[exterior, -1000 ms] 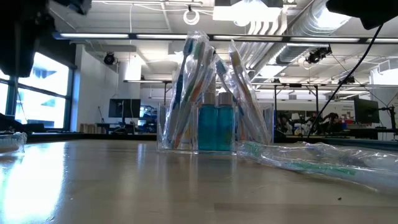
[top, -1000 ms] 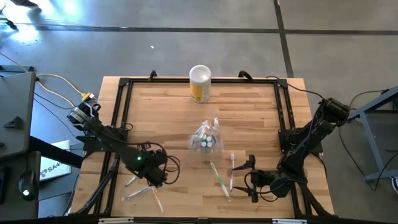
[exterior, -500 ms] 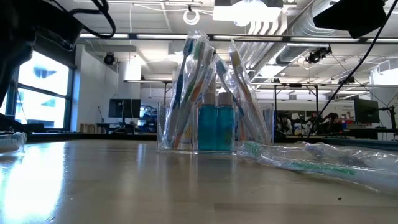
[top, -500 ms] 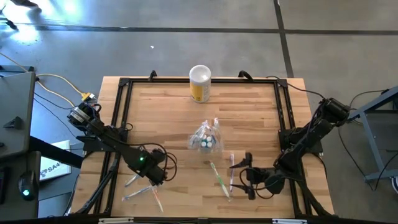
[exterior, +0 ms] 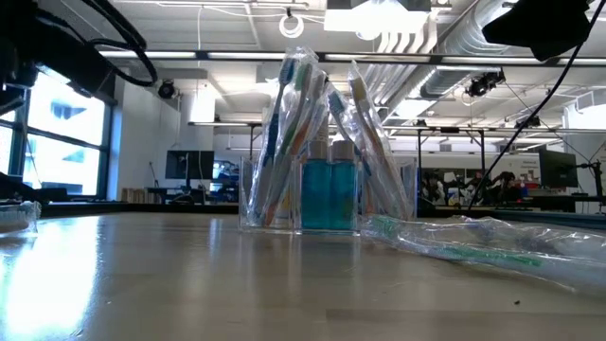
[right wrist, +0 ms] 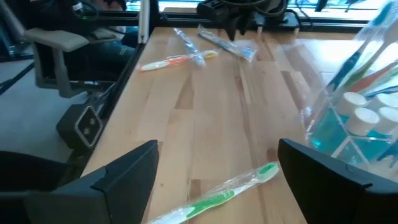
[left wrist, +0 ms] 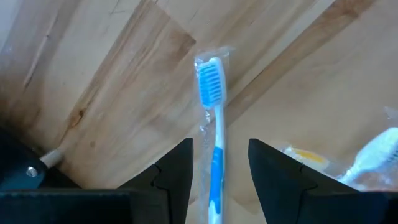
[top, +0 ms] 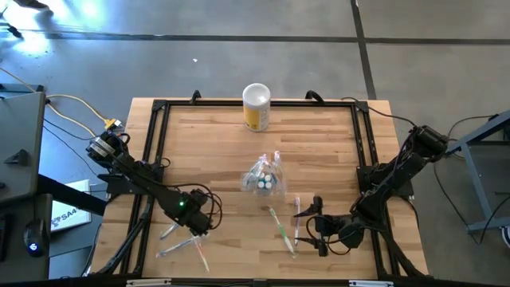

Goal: Pick & Place toothbrushing station
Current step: Put the blue toothbrush into the left part of the transparent organizer

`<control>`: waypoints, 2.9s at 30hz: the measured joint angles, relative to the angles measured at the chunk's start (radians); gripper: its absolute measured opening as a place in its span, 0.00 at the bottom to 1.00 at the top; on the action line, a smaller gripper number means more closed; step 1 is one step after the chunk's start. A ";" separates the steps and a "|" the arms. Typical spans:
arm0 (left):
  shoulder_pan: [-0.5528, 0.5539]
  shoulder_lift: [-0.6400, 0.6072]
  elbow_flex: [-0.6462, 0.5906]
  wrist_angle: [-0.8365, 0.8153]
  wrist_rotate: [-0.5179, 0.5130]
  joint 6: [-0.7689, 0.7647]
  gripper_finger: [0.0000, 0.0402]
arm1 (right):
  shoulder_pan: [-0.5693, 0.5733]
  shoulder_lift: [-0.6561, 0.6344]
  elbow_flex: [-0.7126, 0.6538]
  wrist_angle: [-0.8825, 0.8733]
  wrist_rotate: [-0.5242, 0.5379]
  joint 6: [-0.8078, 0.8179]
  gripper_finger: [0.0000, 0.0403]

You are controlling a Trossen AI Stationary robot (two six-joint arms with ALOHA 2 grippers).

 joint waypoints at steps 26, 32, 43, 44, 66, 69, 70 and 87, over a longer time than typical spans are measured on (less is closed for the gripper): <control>0.000 0.003 -0.241 0.274 0.054 -0.062 0.36 | 0.000 0.000 0.000 0.000 -0.002 0.007 0.80; 0.000 0.008 -0.247 0.284 0.039 -0.070 0.18 | 0.000 0.000 0.000 0.000 -0.002 0.007 0.80; -0.002 0.014 -0.178 0.273 -0.056 0.039 0.01 | 0.001 0.000 0.000 -0.003 -0.008 0.007 0.80; -0.002 0.018 -0.158 0.258 -0.090 0.056 0.01 | 0.001 0.000 0.000 -0.003 -0.008 0.007 0.80; -0.046 0.002 0.479 0.213 -0.905 0.762 0.00 | 0.003 0.000 -0.001 -0.009 -0.022 0.024 0.80; -0.021 -0.018 0.480 0.360 -0.896 0.922 0.00 | 0.003 0.000 -0.001 -0.011 -0.033 0.024 0.80; -0.007 -0.018 0.481 0.416 -0.872 0.969 0.00 | 0.003 0.000 -0.001 -0.012 -0.033 0.025 0.80; 0.257 0.032 0.205 1.476 -0.284 1.513 0.00 | 0.003 0.000 -0.001 -0.012 -0.032 0.021 0.80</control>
